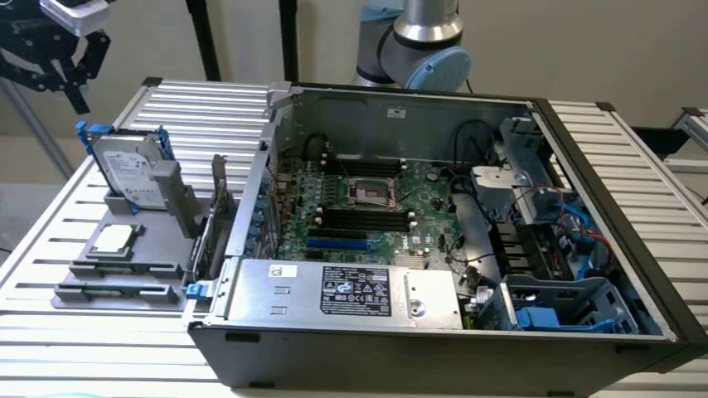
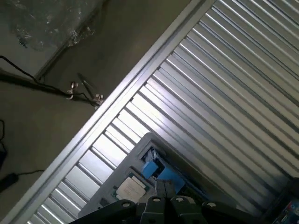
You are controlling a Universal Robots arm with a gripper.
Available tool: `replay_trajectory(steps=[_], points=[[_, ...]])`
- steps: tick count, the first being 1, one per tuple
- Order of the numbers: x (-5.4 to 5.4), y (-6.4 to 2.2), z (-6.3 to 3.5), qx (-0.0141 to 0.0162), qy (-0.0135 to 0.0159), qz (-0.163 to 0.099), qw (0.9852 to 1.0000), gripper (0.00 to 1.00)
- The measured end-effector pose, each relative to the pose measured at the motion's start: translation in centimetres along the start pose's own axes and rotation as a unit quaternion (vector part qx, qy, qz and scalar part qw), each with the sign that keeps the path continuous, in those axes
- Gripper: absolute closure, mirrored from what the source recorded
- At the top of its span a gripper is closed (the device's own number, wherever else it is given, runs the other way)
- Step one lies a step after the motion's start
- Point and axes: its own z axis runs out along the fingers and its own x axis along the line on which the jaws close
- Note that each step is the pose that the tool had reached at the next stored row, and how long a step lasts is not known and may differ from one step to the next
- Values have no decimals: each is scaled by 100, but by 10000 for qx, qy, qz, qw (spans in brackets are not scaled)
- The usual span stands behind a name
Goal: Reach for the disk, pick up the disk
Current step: 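Pick up the disk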
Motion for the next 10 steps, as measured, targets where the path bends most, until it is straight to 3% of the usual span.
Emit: replay_trajectory(steps=[5,10], points=[[0,0,0,5,7,-460,9989,89],[0,0,0,14,10,-909,9959,89]])
